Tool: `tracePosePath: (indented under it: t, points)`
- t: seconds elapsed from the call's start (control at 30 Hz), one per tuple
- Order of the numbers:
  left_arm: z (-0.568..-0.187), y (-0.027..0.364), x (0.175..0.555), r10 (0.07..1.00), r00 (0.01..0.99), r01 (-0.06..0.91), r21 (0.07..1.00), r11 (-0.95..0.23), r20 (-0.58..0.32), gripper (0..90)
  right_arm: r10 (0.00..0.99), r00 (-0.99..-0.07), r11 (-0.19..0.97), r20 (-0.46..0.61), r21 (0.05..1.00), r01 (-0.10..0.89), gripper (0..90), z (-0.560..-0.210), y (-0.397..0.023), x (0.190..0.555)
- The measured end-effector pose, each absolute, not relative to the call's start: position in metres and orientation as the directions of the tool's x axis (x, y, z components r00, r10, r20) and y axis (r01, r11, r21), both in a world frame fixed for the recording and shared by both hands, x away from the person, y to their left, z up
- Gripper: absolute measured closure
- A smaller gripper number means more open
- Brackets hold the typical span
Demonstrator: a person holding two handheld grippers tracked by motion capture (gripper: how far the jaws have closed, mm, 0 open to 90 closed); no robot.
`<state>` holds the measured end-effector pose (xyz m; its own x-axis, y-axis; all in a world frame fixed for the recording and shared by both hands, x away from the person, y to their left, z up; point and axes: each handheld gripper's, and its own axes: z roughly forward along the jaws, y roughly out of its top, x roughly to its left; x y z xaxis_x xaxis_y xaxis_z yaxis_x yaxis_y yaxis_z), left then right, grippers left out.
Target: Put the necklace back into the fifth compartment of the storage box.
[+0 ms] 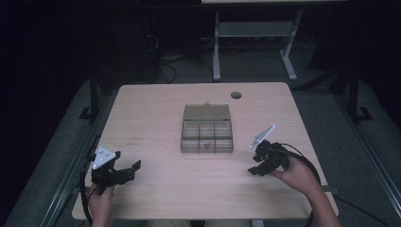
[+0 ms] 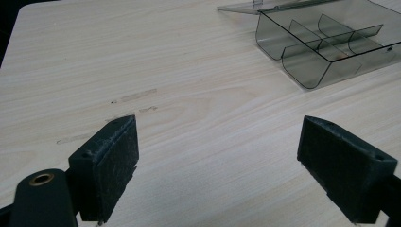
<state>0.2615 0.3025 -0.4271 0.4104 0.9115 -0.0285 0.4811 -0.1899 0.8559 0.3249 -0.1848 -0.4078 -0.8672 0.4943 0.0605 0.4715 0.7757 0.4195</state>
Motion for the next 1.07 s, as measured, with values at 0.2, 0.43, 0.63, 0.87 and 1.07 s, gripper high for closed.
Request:
tracePosePath:
  t: [0.2,0.43,0.63,0.87,1.07]
  points:
    - [-0.427,0.302,0.261,0.91,0.414,0.485,0.851,-0.201,-0.021,13.0,0.51,-0.858,0.763,0.068,0.426,0.487,44.4,-0.416,-0.193,0.317]
    - [-0.428,0.301,0.261,0.908,0.418,0.487,0.848,-0.208,-0.018,13.0,0.529,-0.845,0.744,0.073,0.44,0.503,44.3,-0.423,-0.204,0.306]
    - [-0.429,0.3,0.261,0.907,0.421,0.489,0.846,-0.212,-0.016,13.0,0.549,-0.831,0.721,0.092,0.449,0.527,44.1,-0.429,-0.211,0.296]
    - [-0.43,0.298,0.261,0.909,0.416,0.494,0.845,-0.206,-0.021,13.0,0.563,-0.822,0.708,0.086,0.462,0.534,42.9,-0.437,-0.218,0.278]
    - [-0.43,0.297,0.261,0.909,0.416,0.495,0.843,-0.21,-0.018,13.0,0.565,-0.82,0.677,0.093,0.516,0.525,41.2,-0.445,-0.221,0.252]
